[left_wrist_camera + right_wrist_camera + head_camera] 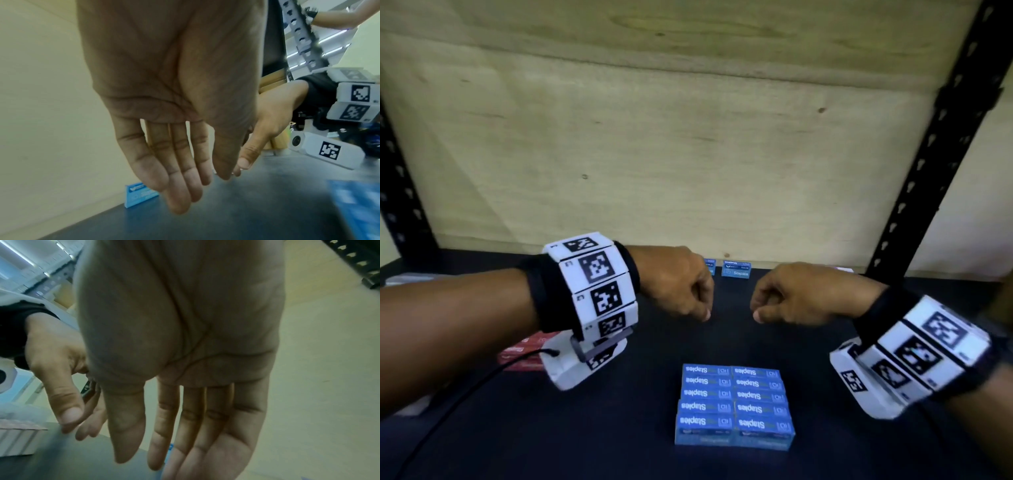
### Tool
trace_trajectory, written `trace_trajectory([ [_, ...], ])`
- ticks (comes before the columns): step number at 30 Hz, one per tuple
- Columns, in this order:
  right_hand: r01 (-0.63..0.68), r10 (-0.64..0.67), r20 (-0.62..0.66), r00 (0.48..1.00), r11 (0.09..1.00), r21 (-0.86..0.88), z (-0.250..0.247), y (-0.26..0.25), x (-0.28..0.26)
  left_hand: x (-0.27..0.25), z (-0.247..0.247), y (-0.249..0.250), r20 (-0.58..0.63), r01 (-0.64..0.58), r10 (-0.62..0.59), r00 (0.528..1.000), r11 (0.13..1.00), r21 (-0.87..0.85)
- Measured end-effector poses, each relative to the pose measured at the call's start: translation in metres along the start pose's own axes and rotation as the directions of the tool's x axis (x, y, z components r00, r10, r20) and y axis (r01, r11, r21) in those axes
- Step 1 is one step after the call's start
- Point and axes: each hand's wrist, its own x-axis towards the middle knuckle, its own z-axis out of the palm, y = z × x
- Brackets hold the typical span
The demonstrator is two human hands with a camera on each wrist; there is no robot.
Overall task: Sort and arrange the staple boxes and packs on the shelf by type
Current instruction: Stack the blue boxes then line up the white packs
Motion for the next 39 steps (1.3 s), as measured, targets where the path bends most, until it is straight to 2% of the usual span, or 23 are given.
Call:
trace_trajectory([
  [7,-0.085,0.085,-0.076,0.993,0.996,0.006,-0.019,0.017,0.054,0.040,-0.027,-0.025,-0.124,0.105,-0.091,0.988,0.988,0.113],
  [13,-0.131,0.129,-0.054,0.990,0.990,-0.054,-0.019,0.022,0.088,0.071,-0.031,-0.045,-0.134,0.183,-0.156,0.979,0.956,0.231],
  [20,-0.140,0.138,-0.022,0.990,0.986,-0.087,-0.018,0.026,0.111,0.098,-0.030,-0.052,-0.126,0.193,-0.170,0.977,0.961,0.201],
  [33,-0.113,0.116,0.016,0.993,0.986,-0.122,-0.014,0.027,0.108,0.114,-0.025,-0.049,-0.129,0.238,-0.212,0.969,0.940,0.243],
  [39,-0.086,0.092,0.052,0.994,0.991,-0.101,-0.017,0.022,0.082,0.096,-0.028,-0.037,-0.085,0.195,-0.179,0.980,0.951,0.240],
])
